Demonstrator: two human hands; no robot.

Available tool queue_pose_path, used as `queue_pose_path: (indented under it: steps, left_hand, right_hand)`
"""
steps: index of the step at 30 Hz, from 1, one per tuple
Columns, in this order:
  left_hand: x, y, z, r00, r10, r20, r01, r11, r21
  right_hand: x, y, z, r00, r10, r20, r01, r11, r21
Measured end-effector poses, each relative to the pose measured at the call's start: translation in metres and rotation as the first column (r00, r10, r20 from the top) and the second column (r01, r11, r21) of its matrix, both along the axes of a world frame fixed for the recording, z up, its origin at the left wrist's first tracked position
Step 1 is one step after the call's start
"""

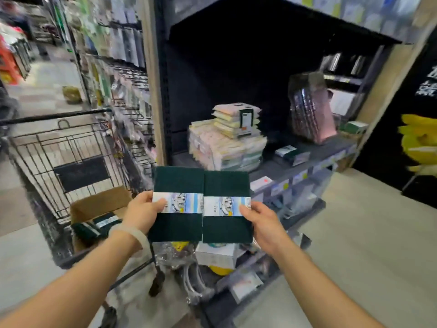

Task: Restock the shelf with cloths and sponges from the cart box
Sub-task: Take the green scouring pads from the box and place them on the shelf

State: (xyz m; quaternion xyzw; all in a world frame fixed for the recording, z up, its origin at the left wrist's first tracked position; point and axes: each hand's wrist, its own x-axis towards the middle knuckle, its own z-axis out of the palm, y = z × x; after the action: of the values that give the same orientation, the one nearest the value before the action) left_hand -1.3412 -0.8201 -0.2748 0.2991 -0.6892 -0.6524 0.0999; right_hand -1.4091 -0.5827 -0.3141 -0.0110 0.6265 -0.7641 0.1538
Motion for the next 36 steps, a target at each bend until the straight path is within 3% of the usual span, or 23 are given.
queue_pose_path:
  steps: [9,15,23,31,36]
  left_hand:
    - [-0.037,0.195,-0.005,0.980,-0.191,-0.053,0.195,0.976,0.094]
    - [-0.068,0.268,0.008,0.981,-0.172,-0.095,0.184,0.973,0.137]
    - [-0.147,0.281,0.017,0.989,-0.129,-0.076,0.130,0.991,0.021]
    - [-0.278,0.253,0.024,0.990,-0.103,-0.100,0.115,0.987,0.114]
    - [-0.316,0.249,0.024,0.995,-0.083,-0.060,0.089,0.991,0.105]
  right_hand:
    - [0.011,0.208,0.027,0.971,-0.233,-0.050,0.235,0.971,0.051]
    - [-0.003,0.277,0.028,0.940,-0.340,-0.030,0.341,0.939,0.041]
    - [-0.072,0.306,0.035,0.928,-0.373,-0.002,0.372,0.927,0.052]
    - [-0.226,0.287,0.093,0.937,-0.331,-0.109,0.341,0.936,0.090]
    - [-0.306,0.263,0.101,0.948,-0.292,-0.126,0.307,0.943,0.125]
